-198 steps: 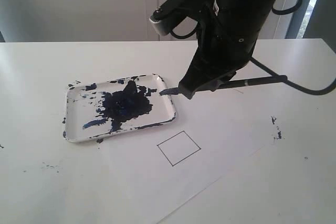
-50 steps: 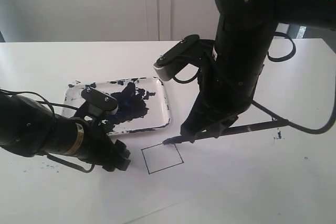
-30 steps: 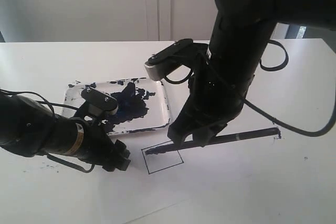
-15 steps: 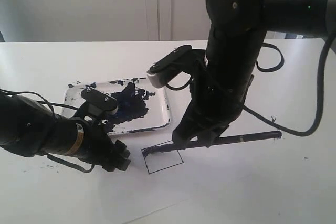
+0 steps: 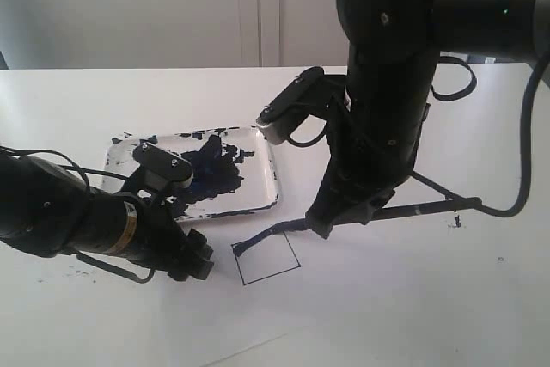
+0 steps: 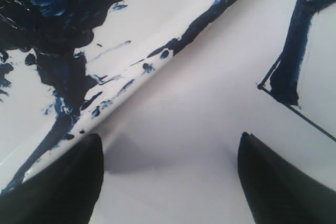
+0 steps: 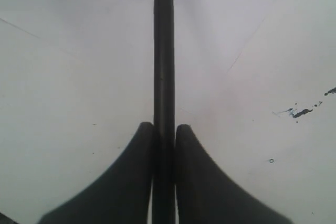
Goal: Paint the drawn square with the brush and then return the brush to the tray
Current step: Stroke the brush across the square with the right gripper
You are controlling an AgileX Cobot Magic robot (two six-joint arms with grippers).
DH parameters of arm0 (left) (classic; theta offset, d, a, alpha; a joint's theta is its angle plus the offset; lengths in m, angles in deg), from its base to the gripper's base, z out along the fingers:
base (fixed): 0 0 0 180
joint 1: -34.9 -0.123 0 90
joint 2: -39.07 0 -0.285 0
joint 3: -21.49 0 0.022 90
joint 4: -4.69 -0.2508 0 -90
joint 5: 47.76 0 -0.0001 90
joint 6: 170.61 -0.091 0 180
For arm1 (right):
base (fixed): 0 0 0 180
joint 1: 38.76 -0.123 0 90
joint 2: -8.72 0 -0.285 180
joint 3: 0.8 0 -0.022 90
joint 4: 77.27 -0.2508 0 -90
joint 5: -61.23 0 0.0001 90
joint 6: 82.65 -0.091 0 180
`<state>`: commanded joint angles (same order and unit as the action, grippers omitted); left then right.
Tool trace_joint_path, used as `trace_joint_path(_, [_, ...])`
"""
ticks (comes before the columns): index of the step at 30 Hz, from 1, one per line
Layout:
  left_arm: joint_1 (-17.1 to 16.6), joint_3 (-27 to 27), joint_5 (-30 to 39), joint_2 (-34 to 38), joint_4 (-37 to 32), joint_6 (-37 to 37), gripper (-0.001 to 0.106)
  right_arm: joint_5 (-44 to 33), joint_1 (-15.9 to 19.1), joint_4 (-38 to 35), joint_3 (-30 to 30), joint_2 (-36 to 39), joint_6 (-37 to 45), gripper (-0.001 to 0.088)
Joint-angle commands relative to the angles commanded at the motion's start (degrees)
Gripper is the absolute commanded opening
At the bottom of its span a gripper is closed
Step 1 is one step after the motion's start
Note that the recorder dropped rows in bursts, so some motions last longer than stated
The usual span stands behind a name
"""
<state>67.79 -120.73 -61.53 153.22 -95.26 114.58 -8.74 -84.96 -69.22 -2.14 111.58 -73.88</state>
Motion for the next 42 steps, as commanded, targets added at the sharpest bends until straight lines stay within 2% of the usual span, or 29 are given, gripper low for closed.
trace_joint_path(5, [0.0,0.0,0.0,0.0,0.0,0.0,0.075,0.0,0.0,-1.16,0.0,0.0,-0.78,0.0])
trace_joint_path(14, [-0.23,0.0,0.11,0.0,0.0,0.0,0.075,0.0,0.0,-10.76,0.0,0.0,4.2,0.0])
trace_joint_path(25, [-0.23,0.0,0.11,0.0,0.0,0.0,0.075,0.0,0.0,-14.59,0.0,0.0,5.9,0.0])
trace_joint_path(32, [-0.23,0.0,0.11,0.0,0.0,0.0,0.075,0.0,0.0,-11.99,-0.08,0.0,5.87,0.0])
trace_joint_path(42, [-0.23,0.0,0.22,0.0,0.0,0.0,0.075,0.0,0.0,-2.82,-4.21,0.0,2.24,0.0])
